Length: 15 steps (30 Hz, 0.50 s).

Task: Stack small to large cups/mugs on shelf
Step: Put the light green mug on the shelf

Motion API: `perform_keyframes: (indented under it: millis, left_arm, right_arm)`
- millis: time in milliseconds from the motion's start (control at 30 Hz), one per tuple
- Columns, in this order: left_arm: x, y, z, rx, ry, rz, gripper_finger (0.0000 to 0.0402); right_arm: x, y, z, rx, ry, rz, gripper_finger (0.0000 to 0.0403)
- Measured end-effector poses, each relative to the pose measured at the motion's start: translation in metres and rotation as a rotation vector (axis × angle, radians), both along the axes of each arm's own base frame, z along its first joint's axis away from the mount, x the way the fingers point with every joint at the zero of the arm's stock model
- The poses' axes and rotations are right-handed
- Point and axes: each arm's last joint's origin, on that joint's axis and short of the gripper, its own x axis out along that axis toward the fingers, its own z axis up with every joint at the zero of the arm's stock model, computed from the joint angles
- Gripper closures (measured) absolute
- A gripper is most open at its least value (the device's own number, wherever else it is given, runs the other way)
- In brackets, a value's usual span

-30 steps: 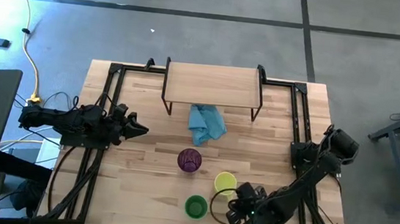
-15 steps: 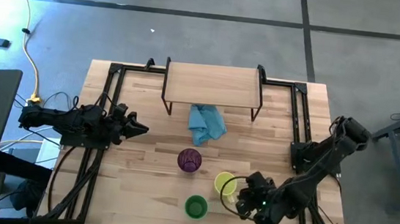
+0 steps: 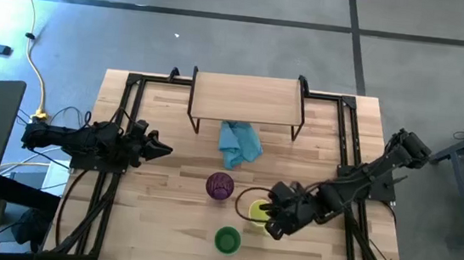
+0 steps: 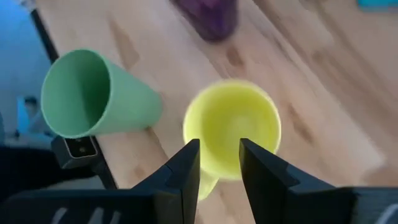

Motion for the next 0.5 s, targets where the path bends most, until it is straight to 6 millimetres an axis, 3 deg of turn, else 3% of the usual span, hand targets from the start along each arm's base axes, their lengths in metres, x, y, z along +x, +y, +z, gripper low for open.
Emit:
perform_keyframes:
  millis: [100, 267, 500]
  left_arm:
    - [0.000, 0.000, 0.000, -0.018, -0.001, 0.000, 0.0318]
    - [0.000, 0.000, 0.000, -0.025, -0.002, -0.008, 0.0318]
    - [0.000, -0.001, 0.000, -0.025, 0.000, -0.019, 0.0318]
  right_arm:
    - [0.002, -0.001, 0.001, -0.017, -0.006, 0.062, 0.0299]
    - [-0.007, 0.003, 0.000, 0.067, 0.045, -0.085, 0.0291]
    - [-0.027, 0.029, -0.004, 0.232, 0.025, -0.387, 0.0207]
